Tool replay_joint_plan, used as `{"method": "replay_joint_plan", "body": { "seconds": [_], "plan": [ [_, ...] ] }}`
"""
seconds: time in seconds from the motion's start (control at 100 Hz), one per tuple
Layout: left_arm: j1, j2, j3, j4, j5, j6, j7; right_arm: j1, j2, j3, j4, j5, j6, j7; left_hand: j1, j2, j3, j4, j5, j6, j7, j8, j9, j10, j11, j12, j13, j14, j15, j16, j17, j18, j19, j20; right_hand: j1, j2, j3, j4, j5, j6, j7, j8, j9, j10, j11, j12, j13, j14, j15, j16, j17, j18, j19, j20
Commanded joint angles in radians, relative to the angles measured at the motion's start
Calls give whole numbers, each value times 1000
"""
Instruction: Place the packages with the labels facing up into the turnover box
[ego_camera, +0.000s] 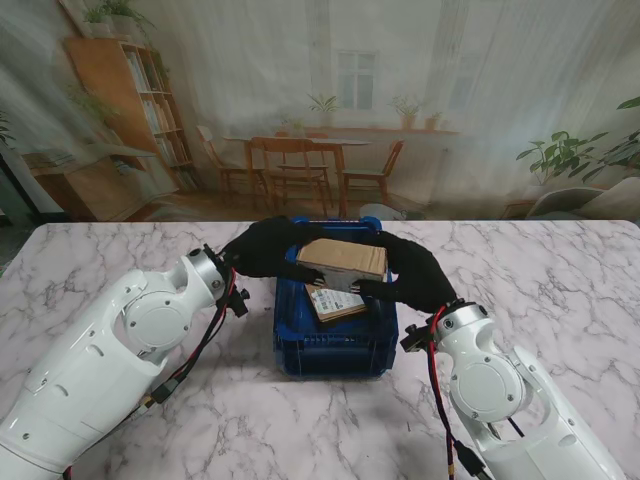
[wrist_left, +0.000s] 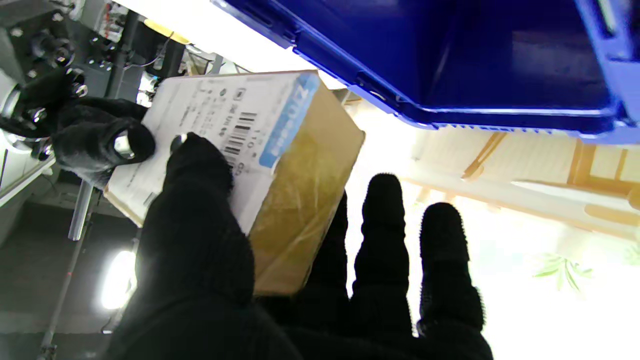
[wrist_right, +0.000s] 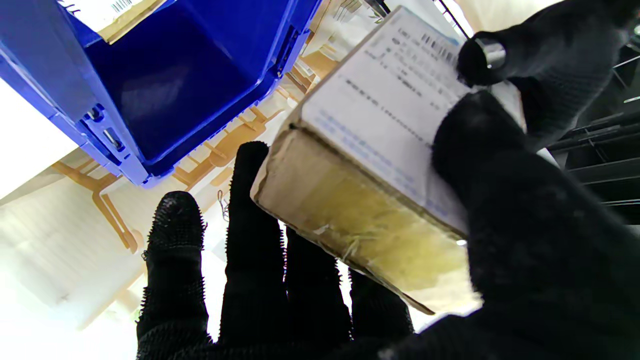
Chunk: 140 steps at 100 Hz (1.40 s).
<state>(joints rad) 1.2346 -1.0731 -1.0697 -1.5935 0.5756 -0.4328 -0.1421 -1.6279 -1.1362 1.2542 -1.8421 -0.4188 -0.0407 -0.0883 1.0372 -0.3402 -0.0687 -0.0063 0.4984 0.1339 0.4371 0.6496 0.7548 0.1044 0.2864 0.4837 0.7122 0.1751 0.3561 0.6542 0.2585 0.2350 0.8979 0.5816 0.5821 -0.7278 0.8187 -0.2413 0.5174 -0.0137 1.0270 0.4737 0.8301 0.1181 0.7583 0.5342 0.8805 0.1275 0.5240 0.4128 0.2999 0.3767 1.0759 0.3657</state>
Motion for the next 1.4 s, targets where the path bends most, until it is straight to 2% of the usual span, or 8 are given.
{"method": "replay_joint_plan", "body": {
  "seconds": [0.0, 0.09, 0.41, 0.59, 0.78, 0.88, 1.1, 1.39],
  "plan": [
    [3, -5, -1, -5, 19, 6, 6, -9, -10, -3, -5, 1, 20, -11, 72, 211, 92, 27, -9, -73, -72, -35, -119, -10, -62, -98, -75, 0, -74, -63, -42, 18, -82, -48, 150, 152, 107, 3, 97, -166, 136, 19, 225, -75, 171, 97, 39, -34, 53, 21, -2, 18, 12, -17],
    [7, -7, -9, -5, 46, 6, 28, -12, -15, 0, -10, 27, 46, -15, 13, 274, 59, 24, -69, -48, -192, -119, -278, 25, -141, -171, -177, 14, -134, -131, -84, 5, -161, -93, 155, 159, 102, 4, 104, -167, 133, 18, 243, -72, 171, 95, 49, -31, 62, 28, -3, 20, 10, -19],
    [66, -10, -78, -52, 223, -37, 160, 5, -27, 6, -58, 135, 232, 11, -94, 264, 47, 15, -229, 0, -326, -186, -549, 85, -248, -262, -383, 42, -184, -230, -170, -64, -283, -162, 183, 181, 86, 11, 108, -118, 125, 11, 268, -52, 169, 79, 57, -14, 81, 42, -78, 71, -52, -42],
    [90, 2, -100, -93, 326, -82, 176, 34, -36, -10, -71, 174, 316, 10, -278, 182, 47, 5, -323, 48, -425, -258, -665, 123, -305, -334, -491, 61, -223, -320, -204, -97, -390, -230, 205, 198, 83, 16, 103, -79, 122, 6, 267, -39, 172, 66, 58, -5, 100, 50, -90, 80, -64, -44],
    [93, 11, -77, -107, 381, -43, 158, 64, -49, -26, -64, 207, 377, -12, -463, 73, 49, -10, -363, 163, -464, -422, -684, 172, -327, -460, -591, 33, -256, -437, -236, -145, -492, -341, 220, 214, 76, 20, 95, -45, 112, -14, 268, -34, 186, 55, 64, -3, 130, 58, -98, 83, -69, -42],
    [84, 14, -52, -99, 424, -13, 165, 76, -57, -29, -62, 241, 410, -23, -464, 45, 43, -21, -362, 205, -467, -452, -686, 184, -327, -469, -612, 38, -245, -448, -238, -145, -501, -351, 226, 216, 83, 21, 96, -35, 112, -20, 271, -33, 190, 50, 65, -1, 138, 60, -102, 84, -71, -41],
    [22, 17, 23, -37, 531, 48, 250, 80, -65, -37, -69, 280, 435, -34, -454, 24, 44, -15, -360, 182, -486, -630, -684, 142, -325, -472, -572, 21, -214, -437, -218, -153, -442, -329, 229, 213, 98, 20, 96, -18, 115, -29, 276, -30, 198, 41, 66, 1, 153, 61, -110, 88, -78, -40],
    [-47, 15, 93, 13, 574, 133, 283, 75, -61, -47, -81, 299, 442, -11, -332, 6, 64, 26, -362, 178, -452, -543, -678, 151, -312, -417, -533, 27, -175, -366, -208, -158, -342, -283, 232, 216, 109, 18, 99, -8, 114, -37, 282, -29, 202, 35, 71, 2, 158, 59, -112, 89, -83, -40]
  ]
}}
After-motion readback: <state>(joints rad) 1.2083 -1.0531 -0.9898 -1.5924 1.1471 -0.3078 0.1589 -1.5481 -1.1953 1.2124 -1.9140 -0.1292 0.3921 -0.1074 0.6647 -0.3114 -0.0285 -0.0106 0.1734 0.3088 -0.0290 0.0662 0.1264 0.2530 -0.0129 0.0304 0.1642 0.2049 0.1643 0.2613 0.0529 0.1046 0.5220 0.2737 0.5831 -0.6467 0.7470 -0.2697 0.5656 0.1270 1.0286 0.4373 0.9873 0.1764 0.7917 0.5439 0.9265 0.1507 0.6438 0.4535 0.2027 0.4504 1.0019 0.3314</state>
